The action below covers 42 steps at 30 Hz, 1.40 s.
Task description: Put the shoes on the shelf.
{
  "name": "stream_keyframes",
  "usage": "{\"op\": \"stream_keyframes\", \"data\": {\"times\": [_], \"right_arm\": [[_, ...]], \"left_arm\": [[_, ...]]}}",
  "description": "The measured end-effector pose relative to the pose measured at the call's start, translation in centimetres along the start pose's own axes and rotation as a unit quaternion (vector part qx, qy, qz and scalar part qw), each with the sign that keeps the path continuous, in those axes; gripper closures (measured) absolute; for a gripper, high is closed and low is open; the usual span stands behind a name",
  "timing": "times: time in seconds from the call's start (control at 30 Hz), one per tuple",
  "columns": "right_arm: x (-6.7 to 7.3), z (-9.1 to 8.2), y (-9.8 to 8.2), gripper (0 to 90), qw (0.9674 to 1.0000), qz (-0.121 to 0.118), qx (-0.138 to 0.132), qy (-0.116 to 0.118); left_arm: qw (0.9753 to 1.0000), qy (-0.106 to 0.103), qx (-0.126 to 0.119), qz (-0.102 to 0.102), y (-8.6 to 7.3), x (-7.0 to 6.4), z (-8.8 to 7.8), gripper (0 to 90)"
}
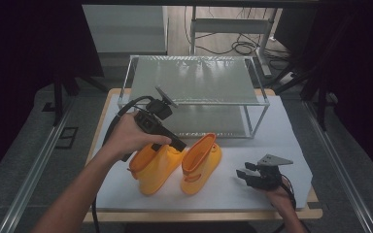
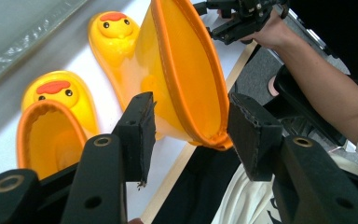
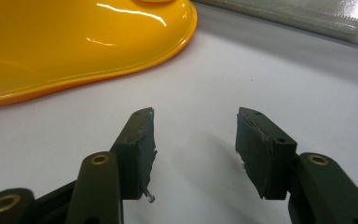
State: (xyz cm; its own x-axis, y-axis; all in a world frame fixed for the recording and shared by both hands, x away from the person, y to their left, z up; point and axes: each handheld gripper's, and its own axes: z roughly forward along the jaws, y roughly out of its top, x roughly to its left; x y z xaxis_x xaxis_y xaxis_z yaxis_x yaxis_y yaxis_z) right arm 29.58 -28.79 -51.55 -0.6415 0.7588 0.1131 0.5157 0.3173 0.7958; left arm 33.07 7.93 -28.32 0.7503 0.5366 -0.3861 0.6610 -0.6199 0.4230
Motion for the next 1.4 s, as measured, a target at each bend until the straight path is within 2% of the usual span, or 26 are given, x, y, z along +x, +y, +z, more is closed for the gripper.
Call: {"op": "stream_keyframes", "data": {"times": [0.23,0.47,0.73,0.8,1.13,1.4], "right_arm": [[0.0,0.0,0.0,47.1,1.0,0.003,-0.001,-0.001],[-0.2,-0.1,0.0,47.1,1.0,0.006,-0.004,-0.002],[-0.2,-0.1,0.0,47.2,1.0,0.006,-0.004,-0.003],[-0.3,-0.1,0.0,47.2,1.0,0.007,-0.005,-0.003],[-0.4,-0.2,0.0,47.2,0.9999,0.01,-0.005,-0.005],[-0.4,-0.2,0.0,47.3,0.9999,0.011,-0.006,-0.007]], "left_arm": [[1.0,-0.004,0.008,-0.003,0.8,0.3,1.3,52.4],[0.9998,-0.006,0.009,-0.014,1.7,0.7,2.3,53.1],[0.9993,0.006,0.028,-0.022,2.7,0.7,4.2,53.8],[0.9993,0.008,0.024,-0.028,2.8,0.9,4.8,54.2],[0.9981,0.019,0.043,-0.039,3.2,1.2,6.8,56.6],[0.9971,0.036,0.054,-0.039,3.3,1.1,7.9,64.6]]}}
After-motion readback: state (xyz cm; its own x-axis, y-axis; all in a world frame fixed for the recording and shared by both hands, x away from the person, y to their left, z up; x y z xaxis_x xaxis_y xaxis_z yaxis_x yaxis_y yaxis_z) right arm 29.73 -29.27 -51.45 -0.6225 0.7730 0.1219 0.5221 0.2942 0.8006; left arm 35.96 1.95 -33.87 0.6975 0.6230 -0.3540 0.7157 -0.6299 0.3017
